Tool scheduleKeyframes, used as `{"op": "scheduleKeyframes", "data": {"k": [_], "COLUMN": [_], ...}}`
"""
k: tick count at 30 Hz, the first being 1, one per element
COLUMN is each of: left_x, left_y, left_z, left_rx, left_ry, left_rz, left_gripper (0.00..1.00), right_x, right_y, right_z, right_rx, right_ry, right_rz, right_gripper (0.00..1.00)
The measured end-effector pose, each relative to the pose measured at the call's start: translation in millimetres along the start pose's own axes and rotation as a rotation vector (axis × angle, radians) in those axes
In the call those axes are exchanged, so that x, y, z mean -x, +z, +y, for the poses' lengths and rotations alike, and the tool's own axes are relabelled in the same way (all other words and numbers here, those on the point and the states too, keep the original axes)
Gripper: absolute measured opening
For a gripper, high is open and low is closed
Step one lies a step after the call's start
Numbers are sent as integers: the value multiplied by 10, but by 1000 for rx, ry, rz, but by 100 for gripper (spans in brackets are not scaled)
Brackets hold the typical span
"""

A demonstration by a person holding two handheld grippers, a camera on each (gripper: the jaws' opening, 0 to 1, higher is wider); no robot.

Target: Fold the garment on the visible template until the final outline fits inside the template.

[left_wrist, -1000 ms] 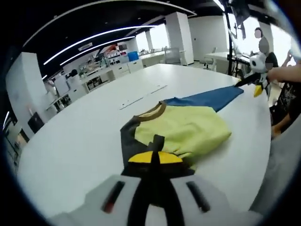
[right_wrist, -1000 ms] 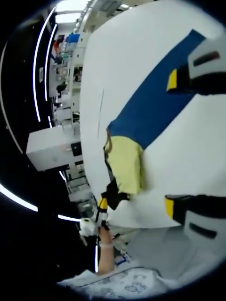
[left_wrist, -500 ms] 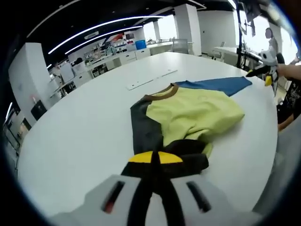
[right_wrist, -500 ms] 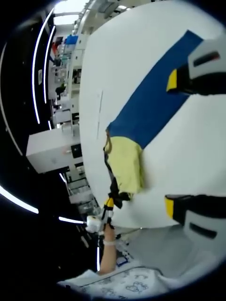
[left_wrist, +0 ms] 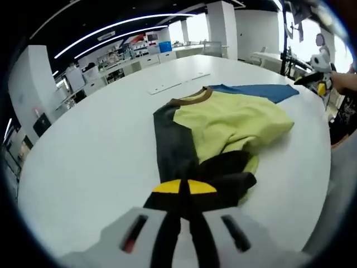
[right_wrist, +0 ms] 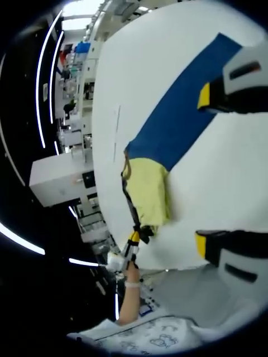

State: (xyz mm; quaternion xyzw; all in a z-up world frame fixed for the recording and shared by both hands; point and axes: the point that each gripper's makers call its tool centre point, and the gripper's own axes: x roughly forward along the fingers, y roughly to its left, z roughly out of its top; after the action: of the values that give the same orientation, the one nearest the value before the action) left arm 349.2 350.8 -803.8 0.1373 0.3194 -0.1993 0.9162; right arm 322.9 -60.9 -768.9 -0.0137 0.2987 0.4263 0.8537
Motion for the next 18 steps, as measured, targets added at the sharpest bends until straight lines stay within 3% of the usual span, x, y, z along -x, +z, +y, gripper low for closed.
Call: {"op": "scheduleKeyframes", "data": {"k": [12, 18], "left_x": [32, 219], "left_y": [35, 253], "left_z": [13, 9], "left_rx": [16, 23], "left_ry": [3, 49], "left_rz": [-39, -139], "left_gripper": [0, 11], "right_x": [71, 140], "right_y": [60, 23], "right_z": [100, 156], "right_rx": [12, -1], "right_ry": [-13, -18], "right_rz": [-5, -15], "right_gripper": [87, 88]}}
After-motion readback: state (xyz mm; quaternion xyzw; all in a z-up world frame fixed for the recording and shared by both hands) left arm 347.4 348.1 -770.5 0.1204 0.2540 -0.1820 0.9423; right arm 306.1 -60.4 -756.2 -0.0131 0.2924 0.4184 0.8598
